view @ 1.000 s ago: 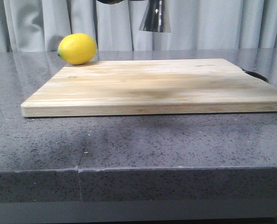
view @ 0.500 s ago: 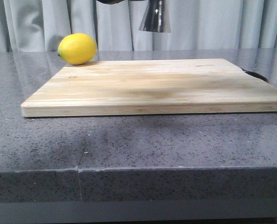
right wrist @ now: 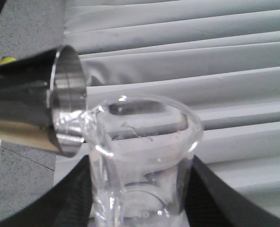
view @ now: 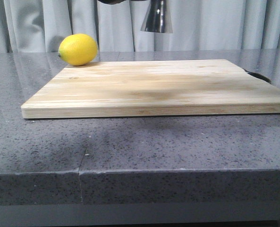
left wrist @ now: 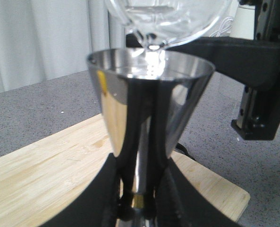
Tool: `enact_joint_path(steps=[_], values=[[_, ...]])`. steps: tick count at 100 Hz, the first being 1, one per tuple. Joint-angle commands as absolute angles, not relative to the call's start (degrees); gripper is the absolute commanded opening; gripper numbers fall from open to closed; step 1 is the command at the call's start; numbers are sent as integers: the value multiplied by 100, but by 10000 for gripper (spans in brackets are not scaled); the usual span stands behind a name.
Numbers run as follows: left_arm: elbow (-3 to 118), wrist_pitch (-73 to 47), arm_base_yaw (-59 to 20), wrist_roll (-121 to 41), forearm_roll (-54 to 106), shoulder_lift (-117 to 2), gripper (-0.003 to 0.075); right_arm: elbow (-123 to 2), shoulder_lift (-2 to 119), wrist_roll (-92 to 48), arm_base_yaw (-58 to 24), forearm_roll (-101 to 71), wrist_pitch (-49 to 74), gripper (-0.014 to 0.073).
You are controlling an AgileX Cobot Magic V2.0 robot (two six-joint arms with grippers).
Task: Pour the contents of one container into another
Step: 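Turn the beaker upright and carry it back down toward the board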
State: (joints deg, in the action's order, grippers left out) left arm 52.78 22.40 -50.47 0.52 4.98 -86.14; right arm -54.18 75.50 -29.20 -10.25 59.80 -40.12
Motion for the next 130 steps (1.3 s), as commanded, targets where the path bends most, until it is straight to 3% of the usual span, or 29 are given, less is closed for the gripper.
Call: enact_joint_path(steps=[1,21,46,65,130], values=[[5417,2758,-5103,93,483,-8364,-13,-5569,7345,-2774,-1028,5745,-4241,253],[5417,2758,-5103,93,483,-8364,-13,-5569,7345,-1858,-1028,5549,-4079,253],[5417,2769,-5103,93,483,-8364,-13,-5569,7365,-160,-1028,3552,-3615,253],[5417,2780,-5103,93,483,-8364,-13,-5569,7733,698,-1018,3211,-3141,253],[5417,2788,-4973,-106,441,-8364,-13,-5050,9919,731,-885,1780,-5021,253]])
